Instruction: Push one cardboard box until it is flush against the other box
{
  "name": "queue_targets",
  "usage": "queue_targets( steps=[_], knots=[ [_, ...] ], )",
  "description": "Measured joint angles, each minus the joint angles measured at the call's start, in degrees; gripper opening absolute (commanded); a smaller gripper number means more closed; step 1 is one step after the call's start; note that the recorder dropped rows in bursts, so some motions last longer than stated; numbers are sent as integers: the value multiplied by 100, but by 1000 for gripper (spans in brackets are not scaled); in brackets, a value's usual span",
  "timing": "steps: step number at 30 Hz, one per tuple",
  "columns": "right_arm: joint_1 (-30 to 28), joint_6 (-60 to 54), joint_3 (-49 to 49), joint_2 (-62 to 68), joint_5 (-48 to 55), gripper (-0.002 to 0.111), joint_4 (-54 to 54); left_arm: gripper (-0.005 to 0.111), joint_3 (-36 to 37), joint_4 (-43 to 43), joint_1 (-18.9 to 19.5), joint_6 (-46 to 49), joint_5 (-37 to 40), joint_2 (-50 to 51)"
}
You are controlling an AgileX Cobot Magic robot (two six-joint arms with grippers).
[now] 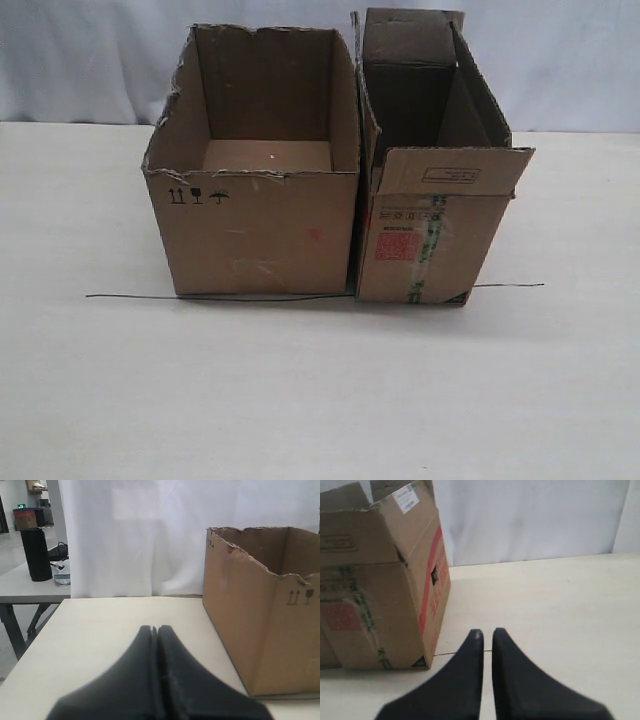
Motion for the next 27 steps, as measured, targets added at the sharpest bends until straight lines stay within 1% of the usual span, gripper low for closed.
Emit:
queue_targets(
  steps=[5,8,15,20,24,27],
  knots=[
    [693,-430,0,0,9,5,-57,0,0,0,0,0,0,0],
    [927,-423,0,0,9,5,-57,0,0,0,0,0,0,0],
    [932,-151,0,0,-31,5,-233,0,0,0,0,0,0,0],
    [698,238,0,0,-43,5,-531,0,0,0,0,0,0,0],
    [536,260,0,0,-44,5,-547,0,0,0,0,0,0,0],
    [525,260,0,0,-43,5,-547,0,0,0,0,0,0,0]
  ],
)
